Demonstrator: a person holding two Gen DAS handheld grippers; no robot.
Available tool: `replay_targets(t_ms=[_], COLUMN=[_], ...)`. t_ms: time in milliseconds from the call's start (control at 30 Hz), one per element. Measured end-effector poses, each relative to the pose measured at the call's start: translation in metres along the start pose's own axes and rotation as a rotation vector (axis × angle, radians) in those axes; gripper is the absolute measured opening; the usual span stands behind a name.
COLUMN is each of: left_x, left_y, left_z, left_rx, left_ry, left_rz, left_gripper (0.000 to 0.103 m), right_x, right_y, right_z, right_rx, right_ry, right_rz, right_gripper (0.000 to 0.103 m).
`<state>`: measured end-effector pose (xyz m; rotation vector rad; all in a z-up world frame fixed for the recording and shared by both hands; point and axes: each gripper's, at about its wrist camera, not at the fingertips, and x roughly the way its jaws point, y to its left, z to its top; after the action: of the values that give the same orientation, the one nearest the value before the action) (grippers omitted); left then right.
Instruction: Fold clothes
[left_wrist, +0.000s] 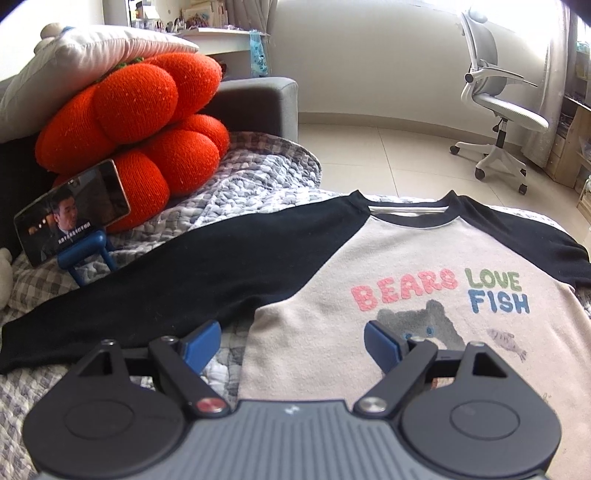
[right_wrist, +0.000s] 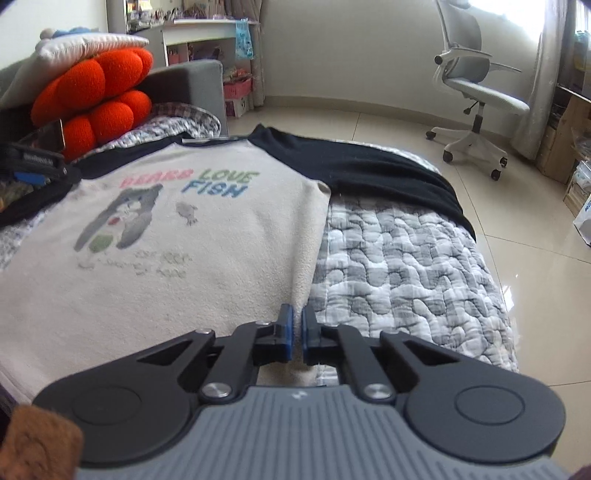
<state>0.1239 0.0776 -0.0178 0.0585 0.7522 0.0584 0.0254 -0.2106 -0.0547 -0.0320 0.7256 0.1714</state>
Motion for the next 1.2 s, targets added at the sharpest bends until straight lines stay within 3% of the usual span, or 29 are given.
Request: replay_targets(t_ms=[200,267,433,600,700,933,1200], left_x=[-0.001,-0.002,0.006,0.007,0.006,-0.01,-0.022], left_y=[-0.001,-0.002,-0.002,-0.004,-0.006,-0.011,-0.015], left_z=[0.0,0.0,-0.004,-0.005,-0.006,-0.002,-0.001], left_rx=[0.006,0.008,-0.009,-0.002,0.006,0.04,0.033], left_ry=[0.017,0.023,0.097,0.103,0.095,-0.008,-0.069], left_rz=[-0.004,-0.005,-0.031,-0.016,0.002,0.053,0.021], left_gripper=[0.086,0.087,0.088,0.088,0.088,0.088,0.089], right_x=[0.012,0.011,0.01,0.01,0.011,0.012,0.011], right_y=[0.005,0.007,0.006,0.005,0.005,0.007,0.015], right_z=[-0.006,-0.006,-0.007,-0.007,-0.008,-0.008,-0.008], right_rx=[-0.057,-0.066,-0.052,-0.05,-0.053,-0.077,-0.109], right_ry=[0.042,0.039,0.046,0.045,0.045,0.04,0.018], right_rz=[-0.049,-0.052,-0.049,-0.059,-0.065,-0.084,-0.063], right_gripper=[0.007,0.017,0.02,0.027,0.029,0.032,0.032])
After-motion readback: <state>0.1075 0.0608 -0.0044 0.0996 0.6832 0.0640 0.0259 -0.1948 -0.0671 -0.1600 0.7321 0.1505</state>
